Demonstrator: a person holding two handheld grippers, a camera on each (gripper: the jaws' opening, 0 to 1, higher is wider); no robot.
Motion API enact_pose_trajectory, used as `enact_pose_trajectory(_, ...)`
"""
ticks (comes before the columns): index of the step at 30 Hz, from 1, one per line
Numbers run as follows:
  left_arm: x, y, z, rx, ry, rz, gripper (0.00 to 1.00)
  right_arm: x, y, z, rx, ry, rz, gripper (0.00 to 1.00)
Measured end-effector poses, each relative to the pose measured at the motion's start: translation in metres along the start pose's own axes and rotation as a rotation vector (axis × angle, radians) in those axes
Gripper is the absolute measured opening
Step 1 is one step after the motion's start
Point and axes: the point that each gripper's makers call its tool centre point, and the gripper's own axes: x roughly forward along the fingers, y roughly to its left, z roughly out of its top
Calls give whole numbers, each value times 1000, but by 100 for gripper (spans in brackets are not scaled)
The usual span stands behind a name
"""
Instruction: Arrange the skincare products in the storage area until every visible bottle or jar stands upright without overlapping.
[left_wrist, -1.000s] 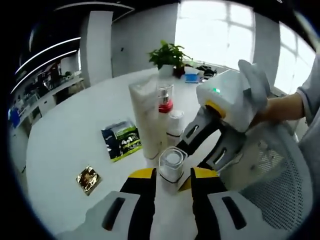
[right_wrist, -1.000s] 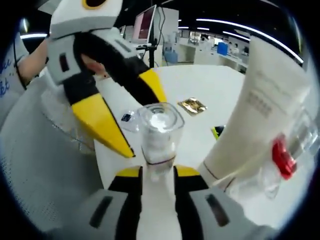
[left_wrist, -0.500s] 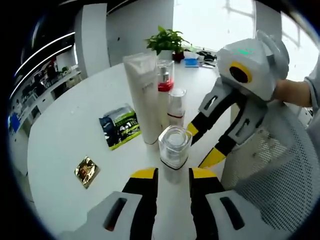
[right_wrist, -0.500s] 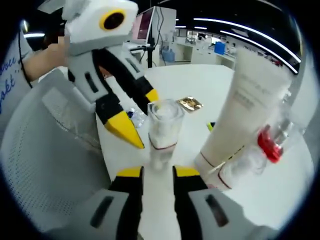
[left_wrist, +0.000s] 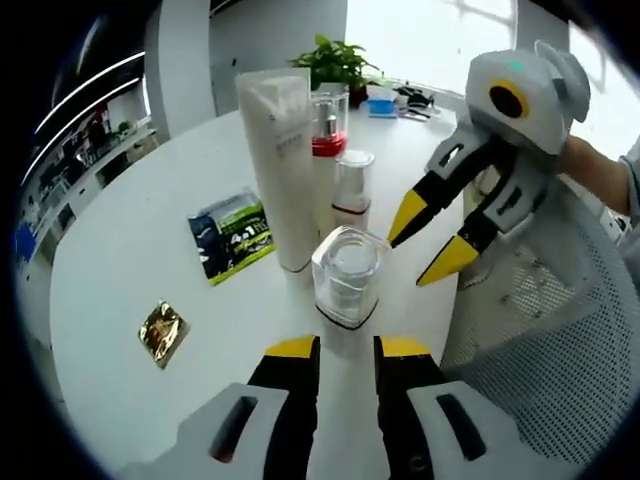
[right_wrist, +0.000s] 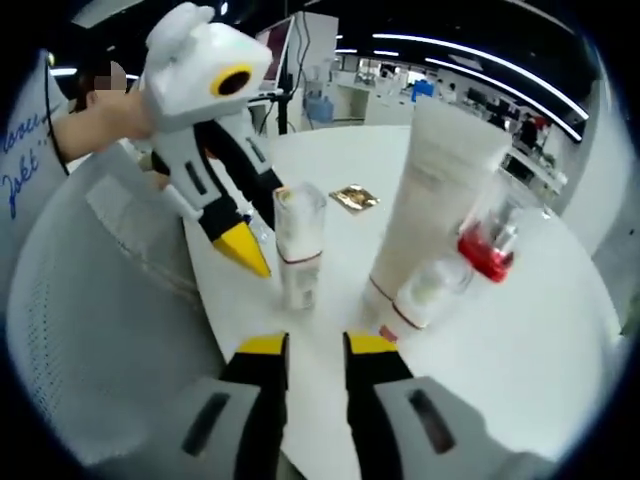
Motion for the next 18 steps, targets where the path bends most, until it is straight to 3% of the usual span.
enact_pose_trajectory(18,15,3,-5,-77,42,-9,10,-6,-35,-16,95,-4,-70,19)
